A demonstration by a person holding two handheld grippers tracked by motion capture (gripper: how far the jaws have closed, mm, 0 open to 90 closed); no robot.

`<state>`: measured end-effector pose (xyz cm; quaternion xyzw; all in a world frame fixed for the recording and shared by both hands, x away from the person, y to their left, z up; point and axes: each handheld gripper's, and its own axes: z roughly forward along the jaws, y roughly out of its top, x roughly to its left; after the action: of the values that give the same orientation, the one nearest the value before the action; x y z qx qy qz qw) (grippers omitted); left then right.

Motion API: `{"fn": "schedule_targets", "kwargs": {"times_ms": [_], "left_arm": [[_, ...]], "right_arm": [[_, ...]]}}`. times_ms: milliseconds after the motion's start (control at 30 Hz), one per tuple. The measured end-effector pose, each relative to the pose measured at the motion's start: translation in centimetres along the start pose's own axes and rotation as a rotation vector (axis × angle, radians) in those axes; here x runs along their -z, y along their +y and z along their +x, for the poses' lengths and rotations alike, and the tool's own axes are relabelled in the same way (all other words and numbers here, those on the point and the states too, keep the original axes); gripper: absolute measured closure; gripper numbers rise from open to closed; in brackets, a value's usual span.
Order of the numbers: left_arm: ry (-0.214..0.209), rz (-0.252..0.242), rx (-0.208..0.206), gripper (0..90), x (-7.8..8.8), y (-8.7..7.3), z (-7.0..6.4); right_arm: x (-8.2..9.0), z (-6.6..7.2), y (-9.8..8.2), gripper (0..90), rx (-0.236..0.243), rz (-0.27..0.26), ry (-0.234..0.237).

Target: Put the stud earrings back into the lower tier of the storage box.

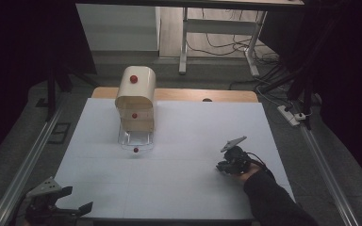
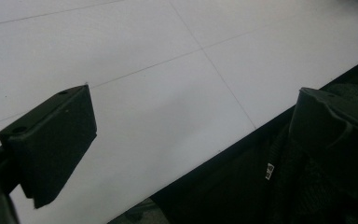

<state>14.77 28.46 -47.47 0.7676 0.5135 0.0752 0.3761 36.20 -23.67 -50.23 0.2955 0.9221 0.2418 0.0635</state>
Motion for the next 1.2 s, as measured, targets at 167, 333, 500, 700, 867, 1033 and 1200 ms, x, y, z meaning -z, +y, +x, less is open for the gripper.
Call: {"fn": "schedule_targets", "kwargs": {"times_ms": [167,333,500,700,867,1033,1200], "left_arm": [[0.001,0.001,0.001,0.8,-0.01,0.01,0.0],[0.002,0.001,0.004,0.9,-0.02,0.01,0.03],[0.002,0.001,0.003,0.9,-0.01,0.01,0.02],[0.002,0.0,0.004,0.9,-0.01,0.01,0.03],[0.003,0.002,0.004,0.9,-0.03,0.02,0.02],[0.003,0.001,0.004,1.0,0.0,-0.01,0.02],[0.002,0.001,0.005,0.9,-0.01,0.01,0.04]], "right_arm": [[-0.09,0.38,0.21,85.7,0.027,0.016,-0.007],[0.27,0.23,0.29,89.7,0.013,-0.01,-0.009],[0.17,0.17,0.28,89.5,0.007,0.0,-0.018],[0.18,0.1,0.32,80.4,-0.022,-0.015,0.0],[-0.3,0.5,0.41,84.6,-0.002,0.01,-0.018],[-0.3,0.72,0.62,86.9,0.006,0.026,-0.03],[0.29,0.52,0.75,86.9,-0.011,-0.014,-0.035]]}}
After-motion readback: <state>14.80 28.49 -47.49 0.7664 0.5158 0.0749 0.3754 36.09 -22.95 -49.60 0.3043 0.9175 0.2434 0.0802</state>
